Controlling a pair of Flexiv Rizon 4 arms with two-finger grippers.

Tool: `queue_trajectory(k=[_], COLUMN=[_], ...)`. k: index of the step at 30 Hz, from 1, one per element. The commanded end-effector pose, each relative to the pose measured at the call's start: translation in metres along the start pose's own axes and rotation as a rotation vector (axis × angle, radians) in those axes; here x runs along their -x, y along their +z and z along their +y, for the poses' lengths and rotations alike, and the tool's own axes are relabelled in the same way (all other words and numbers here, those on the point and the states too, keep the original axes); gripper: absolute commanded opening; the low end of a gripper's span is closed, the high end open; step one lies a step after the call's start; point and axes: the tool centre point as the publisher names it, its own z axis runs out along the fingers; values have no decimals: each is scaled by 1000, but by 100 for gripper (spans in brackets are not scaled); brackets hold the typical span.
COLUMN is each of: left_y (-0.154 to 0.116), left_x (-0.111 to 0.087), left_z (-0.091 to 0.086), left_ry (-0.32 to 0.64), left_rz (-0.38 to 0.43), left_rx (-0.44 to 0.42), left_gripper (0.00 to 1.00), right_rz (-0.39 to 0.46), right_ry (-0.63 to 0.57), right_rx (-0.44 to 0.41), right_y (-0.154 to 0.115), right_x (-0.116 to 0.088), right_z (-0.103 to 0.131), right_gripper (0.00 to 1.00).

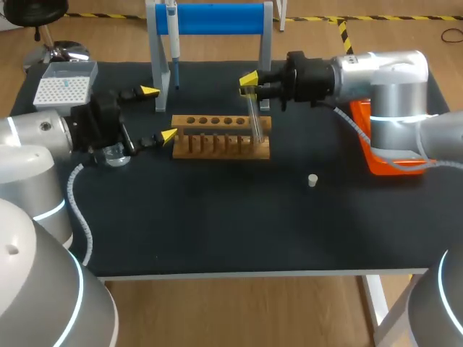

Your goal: Invert the test tube, pick up the pipette, mount the tip to pipette, aspirate from beaker and dispense into the tube, eject the tip, return the pipette, and cap with the stopper.

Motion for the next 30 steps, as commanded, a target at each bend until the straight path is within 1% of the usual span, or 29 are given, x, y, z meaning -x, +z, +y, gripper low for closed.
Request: queue_trajectory(k=[1, 3, 4, 8, 11, 13, 14, 18, 21, 30], left_y=[6, 11, 14, 26, 34, 38, 38, 44, 50, 71], left_x=[-2, -6, -9, -18, -23, -24, -24, -21, -22, -23], left_z=[-8, -14, -16, -21, -24, -28, -28, -35, -41, -46], left_ry=[165, 297, 373, 596, 721, 796, 811, 929, 995, 1118], left_rz=[-24, -41, -29, -19, -18, -38, -47, -75, -68, 21], left_rx=[-74, -133, -142, -204, -244, -256, -253, -254, -266, -344], left_gripper=[100, 100, 100, 100, 100, 100, 100, 100, 100, 100], right_rz=[-2, -2, -2, -2, -2, -2, -2, -2, -2, -2], right_ry=[0, 0, 0, 0, 0, 0, 0, 0, 0, 0], right_rx=[-1, -1, -1, -1, -1, -1, -1, -1, -1, -1], right_y=[-1, -1, -1, -1, -1, -1, -1, -1, -1, -1], right_x=[-1, -1, -1, -1, -1, -1, -1, -1, -1, -1], right_z=[0, 0, 0, 0, 0, 0, 0, 0, 0, 0], right_gripper=[0, 0, 0, 0, 0, 0, 0, 0, 0, 0])
